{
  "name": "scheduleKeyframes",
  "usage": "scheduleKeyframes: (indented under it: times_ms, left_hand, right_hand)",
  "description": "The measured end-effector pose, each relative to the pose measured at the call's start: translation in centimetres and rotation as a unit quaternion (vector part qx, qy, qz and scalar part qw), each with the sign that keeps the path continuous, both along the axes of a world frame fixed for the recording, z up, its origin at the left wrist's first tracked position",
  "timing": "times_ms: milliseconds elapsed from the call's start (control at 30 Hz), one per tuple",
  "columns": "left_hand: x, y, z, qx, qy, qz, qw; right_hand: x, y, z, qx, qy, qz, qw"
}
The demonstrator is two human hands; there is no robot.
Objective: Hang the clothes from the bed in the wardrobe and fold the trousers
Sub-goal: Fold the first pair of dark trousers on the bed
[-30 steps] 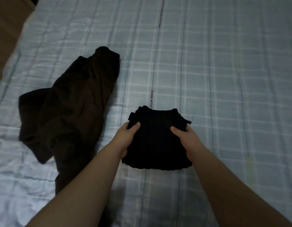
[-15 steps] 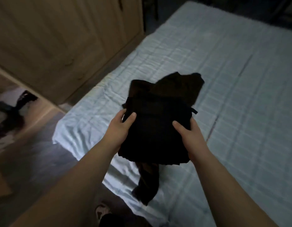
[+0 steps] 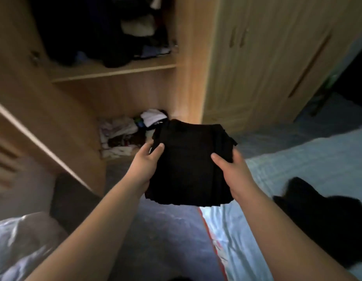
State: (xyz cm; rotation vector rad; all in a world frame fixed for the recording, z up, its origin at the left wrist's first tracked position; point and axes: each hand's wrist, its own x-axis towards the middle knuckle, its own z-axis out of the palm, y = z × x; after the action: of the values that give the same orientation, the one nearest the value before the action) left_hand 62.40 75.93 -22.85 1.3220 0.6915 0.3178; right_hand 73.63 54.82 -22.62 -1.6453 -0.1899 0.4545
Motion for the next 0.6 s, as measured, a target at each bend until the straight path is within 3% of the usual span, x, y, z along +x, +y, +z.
scheduleKeyframes:
  times_ms: [133, 300, 600]
  left_hand:
    - [-2.6, 7.5, 1.4, -0.003, -0.013, 0.068, 0.998]
    - [-1.5, 13.7, 1.7, 0.007, -0.018, 0.118, 0.993]
    - [12.1, 24.7, 1.6, 0.019, -0.033, 0.114, 0.993]
  right_hand:
    - [0.2, 9.1, 1.6, -0.018, -0.037, 0.053, 0.998]
    - [2.7, 16.7, 2.2, 0.001, -0.019, 0.088, 0.996]
    - [16.6, 27.7, 2.2, 0.041, -0.022, 0.088, 0.995]
